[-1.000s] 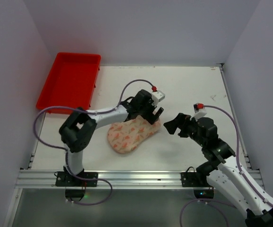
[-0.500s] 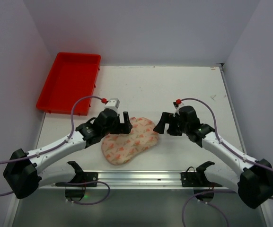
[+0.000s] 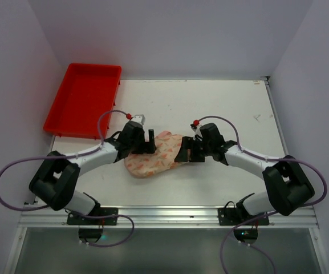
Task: Unzip the laundry bag and remove the bra
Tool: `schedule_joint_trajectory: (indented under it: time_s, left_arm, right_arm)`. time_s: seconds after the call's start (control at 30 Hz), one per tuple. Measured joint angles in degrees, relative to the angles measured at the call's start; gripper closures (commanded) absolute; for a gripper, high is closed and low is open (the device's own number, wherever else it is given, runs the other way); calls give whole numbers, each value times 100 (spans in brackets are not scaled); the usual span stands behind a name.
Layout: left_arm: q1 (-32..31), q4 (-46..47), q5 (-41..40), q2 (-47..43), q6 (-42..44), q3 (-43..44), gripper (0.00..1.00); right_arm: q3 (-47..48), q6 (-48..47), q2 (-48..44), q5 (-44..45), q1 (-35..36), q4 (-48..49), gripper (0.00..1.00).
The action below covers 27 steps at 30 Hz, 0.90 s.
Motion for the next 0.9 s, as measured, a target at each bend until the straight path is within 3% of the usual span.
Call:
schedule_joint_trajectory:
  time_s: [0.27, 0.4, 0.5, 0.6, 0.7, 0.8, 0.9]
  left_arm:
    - [83, 890, 452, 1655, 1847, 2208, 0]
    - [90, 1016, 546, 1731, 2120, 2618, 0]
    - [92, 890, 481, 1532, 1950, 2632, 0]
    - [92, 608, 271, 835, 1307, 2238, 0]
    - [76, 457, 114, -396, 319, 1235, 0]
    - [-72, 688, 33, -1635, -761, -111, 0]
    - [-529, 1137, -127, -2315, -1766, -1423, 0]
  right_arm:
    - [-68, 251, -17, -114, 601, 201, 35]
    - [-299, 522, -144, -212, 708, 413, 32]
    - [-328, 584, -343, -175, 713, 367, 23]
    - [-330, 588, -813, -22, 713, 243, 10]
    - [-332, 564, -1440, 273, 717, 129, 2]
    - [-332, 533, -1932, 682, 723, -42, 1]
    - [-407, 514, -2315, 1036, 721, -98, 1]
